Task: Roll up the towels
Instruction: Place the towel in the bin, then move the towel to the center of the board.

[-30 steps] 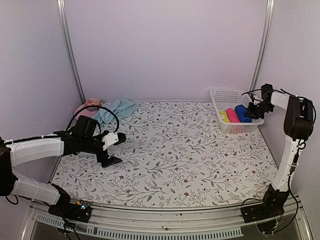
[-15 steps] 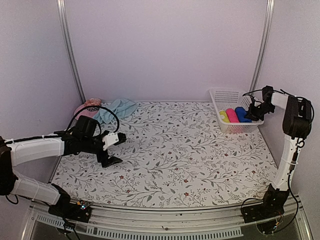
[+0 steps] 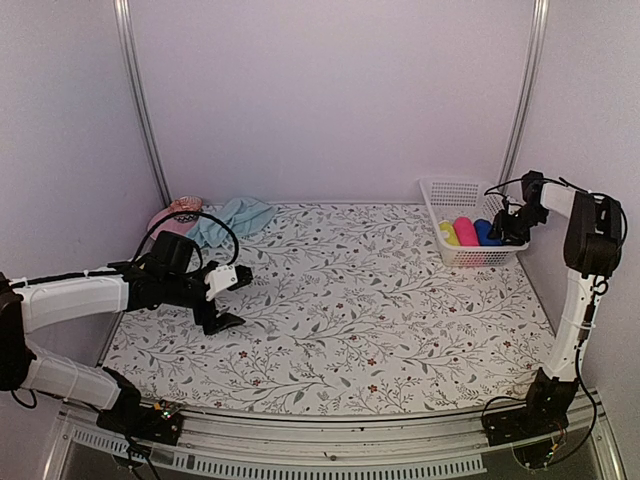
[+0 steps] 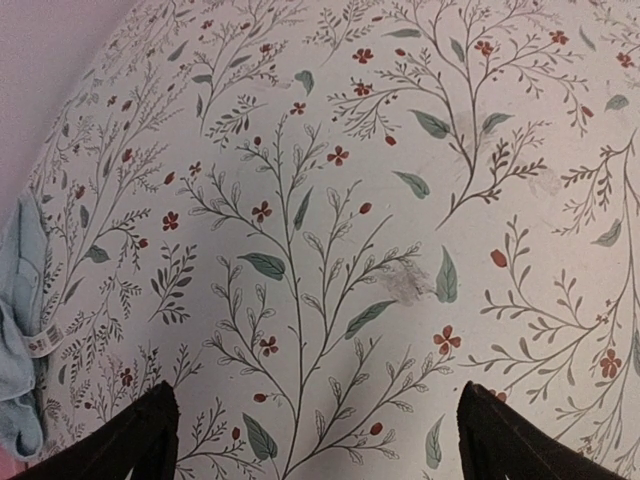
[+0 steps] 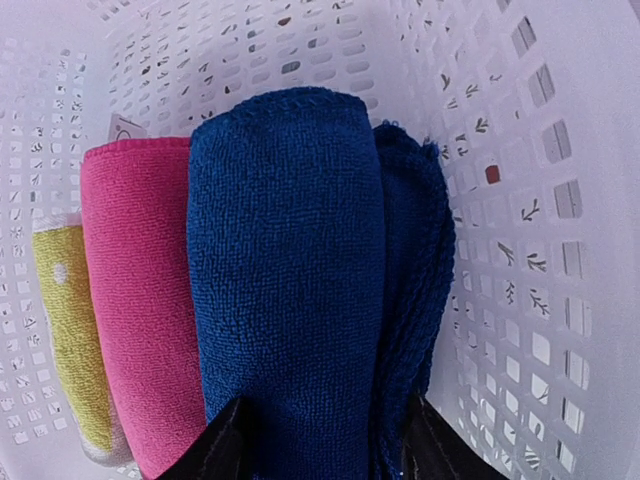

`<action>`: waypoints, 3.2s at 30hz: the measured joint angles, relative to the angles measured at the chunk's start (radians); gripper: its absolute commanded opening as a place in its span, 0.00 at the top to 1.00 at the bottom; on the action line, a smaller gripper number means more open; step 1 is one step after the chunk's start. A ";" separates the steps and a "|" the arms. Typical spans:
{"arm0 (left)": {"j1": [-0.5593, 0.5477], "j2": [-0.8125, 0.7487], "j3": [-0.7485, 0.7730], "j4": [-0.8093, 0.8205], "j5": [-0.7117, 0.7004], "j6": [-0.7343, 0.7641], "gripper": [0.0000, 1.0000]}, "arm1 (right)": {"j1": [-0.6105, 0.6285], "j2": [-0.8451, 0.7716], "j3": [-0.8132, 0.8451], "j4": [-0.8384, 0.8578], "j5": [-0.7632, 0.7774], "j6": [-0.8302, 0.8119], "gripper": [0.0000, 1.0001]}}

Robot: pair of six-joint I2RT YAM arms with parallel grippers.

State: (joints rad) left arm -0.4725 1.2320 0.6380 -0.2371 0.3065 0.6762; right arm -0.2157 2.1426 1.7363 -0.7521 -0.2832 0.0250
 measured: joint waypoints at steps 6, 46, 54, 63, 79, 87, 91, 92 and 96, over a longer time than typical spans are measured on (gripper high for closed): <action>0.000 0.000 0.000 0.000 0.000 0.000 0.03 | 0.002 0.000 0.011 -0.019 0.054 -0.005 0.36; 0.290 0.111 0.298 0.037 -0.114 -0.182 0.03 | 0.599 -0.848 -0.440 0.222 0.315 0.054 0.01; 0.373 0.392 0.505 0.032 -0.201 -0.221 0.03 | 0.644 -0.936 -0.727 0.424 0.257 0.095 0.01; 0.377 0.483 0.448 0.103 -0.228 -0.016 0.03 | 0.643 -0.934 -0.835 0.564 0.163 0.079 0.01; 0.325 0.673 0.442 0.284 -0.356 0.354 0.17 | 0.661 -0.909 -0.866 0.610 0.110 0.078 0.01; 0.289 0.774 0.469 0.398 -0.469 0.417 0.37 | 0.678 -0.909 -0.866 0.618 0.089 0.089 0.01; 0.281 0.808 0.505 0.417 -0.504 0.426 0.64 | 0.685 -0.909 -0.866 0.618 0.085 0.091 0.01; 0.281 0.814 0.510 0.420 -0.510 0.429 0.76 | 0.686 -0.908 -0.866 0.618 0.085 0.091 0.01; 0.280 0.828 0.523 0.428 -0.535 0.432 1.00 | 0.688 -0.900 -0.866 0.619 0.083 0.091 0.01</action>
State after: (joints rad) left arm -0.1921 2.0602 1.1614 0.1905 -0.2283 1.1080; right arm 0.4725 1.2430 0.8700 -0.1329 -0.2001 0.1158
